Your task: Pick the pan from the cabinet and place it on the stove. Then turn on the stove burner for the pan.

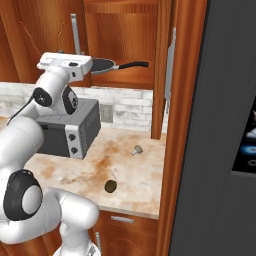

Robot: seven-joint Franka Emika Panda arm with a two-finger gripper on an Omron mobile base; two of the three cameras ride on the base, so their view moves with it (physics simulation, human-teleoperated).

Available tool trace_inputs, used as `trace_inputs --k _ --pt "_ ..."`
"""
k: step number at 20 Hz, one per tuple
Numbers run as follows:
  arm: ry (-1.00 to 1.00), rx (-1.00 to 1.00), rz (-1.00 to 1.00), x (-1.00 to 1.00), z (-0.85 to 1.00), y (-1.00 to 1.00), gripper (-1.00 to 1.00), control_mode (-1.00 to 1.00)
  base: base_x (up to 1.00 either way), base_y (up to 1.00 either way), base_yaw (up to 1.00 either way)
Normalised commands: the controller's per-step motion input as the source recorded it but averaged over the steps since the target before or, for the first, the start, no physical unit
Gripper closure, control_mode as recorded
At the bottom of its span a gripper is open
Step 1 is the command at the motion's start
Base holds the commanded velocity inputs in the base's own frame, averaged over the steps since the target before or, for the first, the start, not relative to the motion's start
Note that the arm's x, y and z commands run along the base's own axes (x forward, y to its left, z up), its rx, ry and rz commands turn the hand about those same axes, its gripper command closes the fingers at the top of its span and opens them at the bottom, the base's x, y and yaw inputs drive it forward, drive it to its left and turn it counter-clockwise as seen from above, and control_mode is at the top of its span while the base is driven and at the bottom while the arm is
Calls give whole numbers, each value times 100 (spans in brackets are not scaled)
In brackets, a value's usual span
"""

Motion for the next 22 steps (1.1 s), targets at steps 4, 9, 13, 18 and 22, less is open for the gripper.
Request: trace_inputs --k 4,9,13,18,22 --pt "0 1 9 29 0 0 100 -100 0 0 0" --pt "0 0 7 22 0 13 100 -100 0 0 0" --pt "2 -3 2 5 -1 40 100 -100 0 0 0" --pt "0 -5 0 -2 -5 32 100 -100 0 0 0" --pt "2 -5 0 -6 0 55 100 -100 0 0 0"
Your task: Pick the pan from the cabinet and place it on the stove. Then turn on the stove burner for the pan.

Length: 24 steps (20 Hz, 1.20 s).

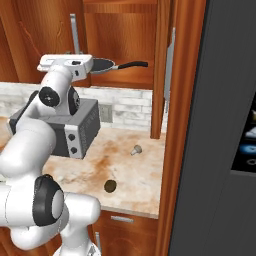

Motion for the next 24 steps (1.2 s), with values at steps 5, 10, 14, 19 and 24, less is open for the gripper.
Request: trace_inputs --k 5,10,14,19,24 --pt "0 -5 0 -35 0 66 100 -100 0 0 0" --pt "0 -5 0 -65 0 72 100 -100 0 0 0" --pt "0 -6 0 -75 0 77 100 -100 0 0 0" --pt "0 -8 0 -85 0 92 100 -100 0 0 0" --pt "0 -8 0 -87 0 96 100 -100 0 0 0"
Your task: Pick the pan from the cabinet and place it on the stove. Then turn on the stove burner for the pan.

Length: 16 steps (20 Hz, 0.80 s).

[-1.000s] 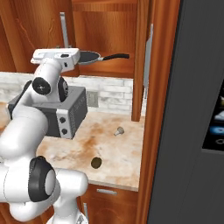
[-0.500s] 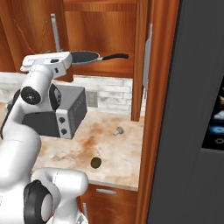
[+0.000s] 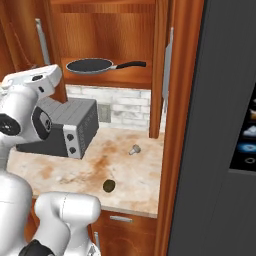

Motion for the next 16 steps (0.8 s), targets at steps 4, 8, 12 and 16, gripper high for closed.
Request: trace_inputs --k 4,8,12,16 --pt "0 -6 2 -96 -6 82 -100 -100 0 0 0" --pt "-2 0 1 -80 -8 25 -100 -100 0 0 0" --pt "-10 7 0 -80 0 -18 -100 -100 0 0 0" --pt "-3 15 0 -46 18 -47 -100 -100 0 0 0"
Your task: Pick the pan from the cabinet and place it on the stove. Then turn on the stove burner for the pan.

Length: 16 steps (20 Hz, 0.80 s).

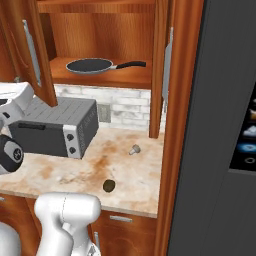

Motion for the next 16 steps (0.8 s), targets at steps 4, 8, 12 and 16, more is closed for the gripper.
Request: trace_inputs --k 4,8,12,16 --pt "0 19 0 -25 27 -52 -100 -100 0 0 0" --pt "7 18 0 -10 24 -55 -100 -100 0 0 0" --pt "18 16 0 0 16 -63 -100 -100 0 0 0" --pt "33 14 2 14 -11 -70 -100 -100 0 0 0"
